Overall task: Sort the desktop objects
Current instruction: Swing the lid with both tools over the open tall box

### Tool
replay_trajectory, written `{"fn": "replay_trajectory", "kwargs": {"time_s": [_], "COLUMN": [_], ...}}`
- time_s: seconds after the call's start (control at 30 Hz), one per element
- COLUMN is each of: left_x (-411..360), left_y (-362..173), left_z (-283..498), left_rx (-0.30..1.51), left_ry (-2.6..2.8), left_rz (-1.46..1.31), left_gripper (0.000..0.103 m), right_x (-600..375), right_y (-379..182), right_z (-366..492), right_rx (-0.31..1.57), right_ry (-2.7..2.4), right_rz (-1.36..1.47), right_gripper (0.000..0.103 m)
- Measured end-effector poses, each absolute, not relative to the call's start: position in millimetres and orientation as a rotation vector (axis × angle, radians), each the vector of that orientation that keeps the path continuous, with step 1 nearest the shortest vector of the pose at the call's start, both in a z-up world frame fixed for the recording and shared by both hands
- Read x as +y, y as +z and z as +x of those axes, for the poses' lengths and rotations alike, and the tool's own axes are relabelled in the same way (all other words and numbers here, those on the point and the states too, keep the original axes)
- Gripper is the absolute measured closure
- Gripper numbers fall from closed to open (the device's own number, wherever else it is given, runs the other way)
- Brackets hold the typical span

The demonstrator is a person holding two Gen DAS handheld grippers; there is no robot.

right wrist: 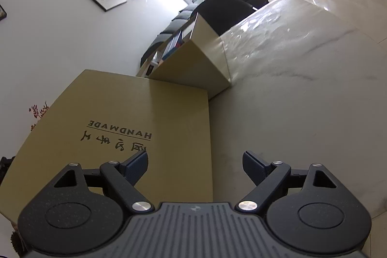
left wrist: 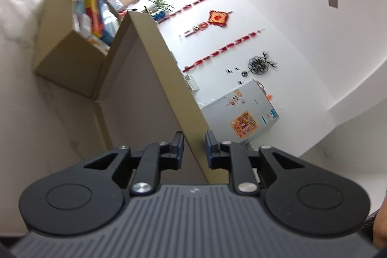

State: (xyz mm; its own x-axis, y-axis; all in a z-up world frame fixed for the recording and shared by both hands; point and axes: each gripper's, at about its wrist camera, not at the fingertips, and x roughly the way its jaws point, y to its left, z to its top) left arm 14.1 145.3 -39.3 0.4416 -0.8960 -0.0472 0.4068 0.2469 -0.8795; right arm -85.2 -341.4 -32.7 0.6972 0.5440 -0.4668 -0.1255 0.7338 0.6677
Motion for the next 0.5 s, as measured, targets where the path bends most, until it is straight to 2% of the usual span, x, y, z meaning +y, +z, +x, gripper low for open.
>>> {"fn": "replay_trajectory", "kwargs": {"time_s": [0.5], "left_x": [174], "left_y": [-71], "left_z": [11], "left_rx": [0.689], "left_ry": [-0.757], "left_rz": [-1.021], "left_gripper": [0.087], "right_x": [-321], "right_y": [-44], "right_z": [-86], "right_rx": [0.792], "right_ry": [0.435], "right_rz": [0.592], "right_gripper": [0.016]}}
